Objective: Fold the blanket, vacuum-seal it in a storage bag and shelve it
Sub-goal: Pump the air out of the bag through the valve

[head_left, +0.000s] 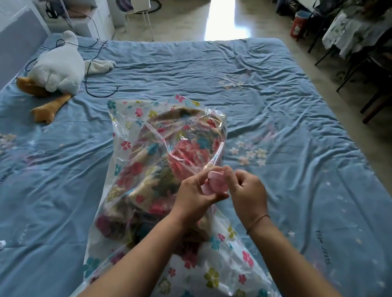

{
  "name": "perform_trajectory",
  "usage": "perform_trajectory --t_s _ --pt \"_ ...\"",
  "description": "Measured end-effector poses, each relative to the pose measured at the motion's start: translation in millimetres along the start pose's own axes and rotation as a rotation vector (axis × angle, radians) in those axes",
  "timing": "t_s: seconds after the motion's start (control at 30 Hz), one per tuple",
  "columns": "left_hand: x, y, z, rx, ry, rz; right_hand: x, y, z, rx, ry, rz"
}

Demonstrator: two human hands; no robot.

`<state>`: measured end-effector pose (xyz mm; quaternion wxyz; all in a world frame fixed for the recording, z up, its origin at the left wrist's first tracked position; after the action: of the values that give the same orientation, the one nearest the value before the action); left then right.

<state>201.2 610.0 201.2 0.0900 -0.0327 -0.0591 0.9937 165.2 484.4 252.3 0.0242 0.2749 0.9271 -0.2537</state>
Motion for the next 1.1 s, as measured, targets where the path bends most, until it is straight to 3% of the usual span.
perform_trajectory --t_s 0.07,0.23,0.3,0.4,0.47,0.63,0.73,0.9,0.97,1.1 --pt "-0.8 -1.2 1.6 0.014 -0.002 0.001 -4.4 -8.4 -10.7 -0.05 -0.031 0.031" --pt "-6.6 -3.3 5.1 -0.007 0.002 0.027 -12.6 -62.9 -91.2 -0.539 -0.221 0.218" --pt "-5.4 -3.5 1.8 -0.006 -0.006 0.031 -7.3 -49.1 -73.7 -0.447 -0.205 0.217" --pt "-0.9 -2.1 -0.3 -0.022 0.004 0.022 2.3 -9.4 -15.4 -0.12 -0.088 0.033" --pt "1.2 -0.5 1.0 -0.02 0.003 -0.002 3.4 -0.8 -1.8 -0.056 0.0 -0.027" --pt "-7.1 -5.6 6.4 -0.039 0.018 0.033 -8.7 -53.1 -79.3 -0.506 -0.209 0.149" --pt "-4.1 -5.8 6.5 -0.038 0.012 0.037 -5.6 -46.5 -73.9 -0.531 -0.234 0.11" --pt "2.5 -3.7 8.7 -0.047 0.03 0.001 -3.3 0.8 -1.8 -0.046 -0.034 -0.079" --pt "-0.2 -4.9 9.3 -0.034 0.031 0.012 -5.5 -15.9 -22.3 -0.149 -0.093 -0.007" --pt "-1.9 -6.3 10.7 -0.063 0.051 0.038 -5.0 -60.8 -80.4 -0.571 -0.233 0.163"
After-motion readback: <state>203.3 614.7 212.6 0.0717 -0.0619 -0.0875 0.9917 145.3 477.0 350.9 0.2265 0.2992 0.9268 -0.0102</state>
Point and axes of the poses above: each hand's wrist, its own x-axis away from the middle knuckle, its own y-axis out of the palm, z = x × y, the point moved 6 cm from there along -x, towards the middle knuckle, and after that the axes turned 8 degrees about z, right-handed, at the moved point
